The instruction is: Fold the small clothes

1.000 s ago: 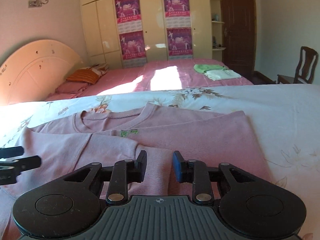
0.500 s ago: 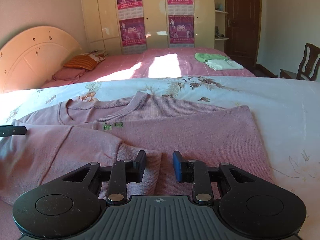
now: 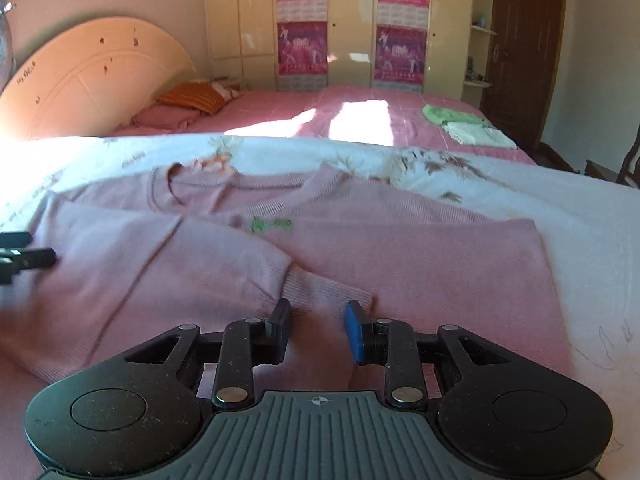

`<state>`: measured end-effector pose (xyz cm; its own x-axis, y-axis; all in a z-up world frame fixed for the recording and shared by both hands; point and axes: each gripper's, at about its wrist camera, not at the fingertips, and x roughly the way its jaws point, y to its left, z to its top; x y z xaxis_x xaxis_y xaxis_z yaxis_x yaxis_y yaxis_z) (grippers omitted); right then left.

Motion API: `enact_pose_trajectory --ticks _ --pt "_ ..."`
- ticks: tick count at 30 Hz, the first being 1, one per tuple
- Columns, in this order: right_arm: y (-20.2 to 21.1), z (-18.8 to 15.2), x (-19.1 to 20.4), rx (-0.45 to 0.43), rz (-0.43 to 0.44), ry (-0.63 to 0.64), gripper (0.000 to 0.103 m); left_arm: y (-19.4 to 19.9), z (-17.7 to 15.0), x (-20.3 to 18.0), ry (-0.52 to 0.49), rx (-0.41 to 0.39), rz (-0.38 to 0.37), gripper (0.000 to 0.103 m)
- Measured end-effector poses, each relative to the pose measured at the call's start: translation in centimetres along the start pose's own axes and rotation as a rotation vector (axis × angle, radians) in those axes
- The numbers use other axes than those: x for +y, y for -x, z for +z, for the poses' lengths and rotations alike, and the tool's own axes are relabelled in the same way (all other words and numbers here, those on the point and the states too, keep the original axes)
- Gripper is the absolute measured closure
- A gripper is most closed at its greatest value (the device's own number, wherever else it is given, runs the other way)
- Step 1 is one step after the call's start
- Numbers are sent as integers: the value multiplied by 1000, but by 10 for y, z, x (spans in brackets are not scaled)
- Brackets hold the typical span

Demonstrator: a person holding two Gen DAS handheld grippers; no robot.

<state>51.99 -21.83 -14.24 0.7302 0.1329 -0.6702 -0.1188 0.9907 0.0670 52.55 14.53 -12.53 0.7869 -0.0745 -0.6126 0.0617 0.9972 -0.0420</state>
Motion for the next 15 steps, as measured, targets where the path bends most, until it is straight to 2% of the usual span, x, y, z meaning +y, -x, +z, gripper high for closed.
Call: enact_pose_trajectory --ticks 1,2,4,7,9,12,14,15 --pt "6 1 -3 -5 -17 -19 74 11 -2 1 3 -14 19 22" --pt "17 1 -4 -39 -18 -25 75 21 -5 2 4 -24 2 21" --pt "39 -3 1 -88 25 -25 75 36 -16 1 9 -37 -5 21" --pt "45 -16 20 -59 104 21 74 43 -31 -7 -40 -3 -6 20" --pt "33 -28 28 8 71 47 75 39 -40 -9 -59 46 18 20" --pt "38 -24 26 12 53 -31 75 48 -36 -4 -21 43 22 24" --pt "54 -21 33 -46 47 -4 75 58 -36 -5 -37 13 4 22" --pt "58 -21 36 -57 52 12 74 57 -38 -6 -43 27 1 20"
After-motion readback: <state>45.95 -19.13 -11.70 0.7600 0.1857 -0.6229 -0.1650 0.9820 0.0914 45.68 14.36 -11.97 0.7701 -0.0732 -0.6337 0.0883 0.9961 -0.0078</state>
